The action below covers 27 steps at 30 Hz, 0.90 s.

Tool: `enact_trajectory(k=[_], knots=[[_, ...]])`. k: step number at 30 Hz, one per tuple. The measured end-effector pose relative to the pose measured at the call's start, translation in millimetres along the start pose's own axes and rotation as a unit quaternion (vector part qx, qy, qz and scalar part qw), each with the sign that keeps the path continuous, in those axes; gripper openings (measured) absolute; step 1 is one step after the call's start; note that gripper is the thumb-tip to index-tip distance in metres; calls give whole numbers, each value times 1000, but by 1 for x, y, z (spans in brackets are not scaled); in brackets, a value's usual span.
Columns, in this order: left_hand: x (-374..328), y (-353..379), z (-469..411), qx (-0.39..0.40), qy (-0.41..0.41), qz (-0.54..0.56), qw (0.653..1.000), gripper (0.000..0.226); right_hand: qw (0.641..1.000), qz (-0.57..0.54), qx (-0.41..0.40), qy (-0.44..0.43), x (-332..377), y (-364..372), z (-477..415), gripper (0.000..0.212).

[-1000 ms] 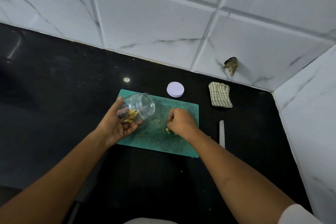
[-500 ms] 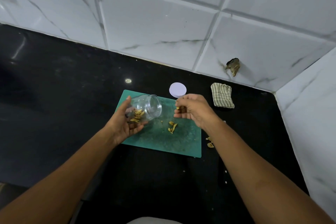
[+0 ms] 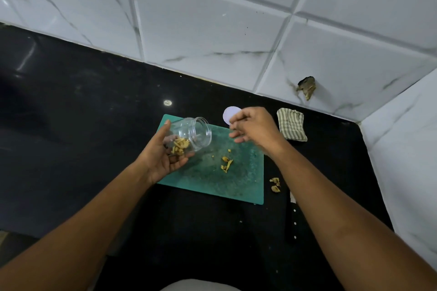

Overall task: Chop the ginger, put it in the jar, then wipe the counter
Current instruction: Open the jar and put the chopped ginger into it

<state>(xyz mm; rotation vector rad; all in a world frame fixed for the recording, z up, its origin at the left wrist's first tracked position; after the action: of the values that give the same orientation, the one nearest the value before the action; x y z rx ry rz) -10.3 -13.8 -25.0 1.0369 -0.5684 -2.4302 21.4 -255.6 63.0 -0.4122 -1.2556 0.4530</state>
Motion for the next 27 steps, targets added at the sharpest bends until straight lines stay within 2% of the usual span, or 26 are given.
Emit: enact_trajectory(k=[2,6,7,11,16,19,23,27], knots=[[-1,-7,0,-4,1,4,1000,79,997,75,17,29,-28,0,2,16],[0,-14,1,-6,-4,10,1000,79,960,235,154,18,-74,29,22,19],[0,-15,1,-7,-3,7,1000,80,950,263,167,3,-80,37,23,22],[-2,-17,1,-11,0,0,1000,84,945,308,104,-34,-85,46,8,28],[-5,-20,2,-11,2,5,1000,82,968,243,64,-11,-73,31,-9,24],[-4,-25,4,-13,2,8,1000,81,961,277,7,-17,-71,28,-20,28],[-4,-25,5,-16,2,7,1000,82,953,302,20,25,-73,42,-20,31],[-6,-26,6,-12,2,3,1000,78,953,295,71,3,-74,59,-13,32]])
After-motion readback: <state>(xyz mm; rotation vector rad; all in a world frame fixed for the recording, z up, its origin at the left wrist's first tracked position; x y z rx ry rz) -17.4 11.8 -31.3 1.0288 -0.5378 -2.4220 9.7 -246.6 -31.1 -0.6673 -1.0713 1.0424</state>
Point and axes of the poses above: each hand's wrist, its own z-axis away from the middle knuckle, its own y-axis out of the palm, x = y × z, the point moved 2 cm from there along -z, towards the middle knuckle, and after that the axes turned 9 degrees about z, right-handed, at the moved point
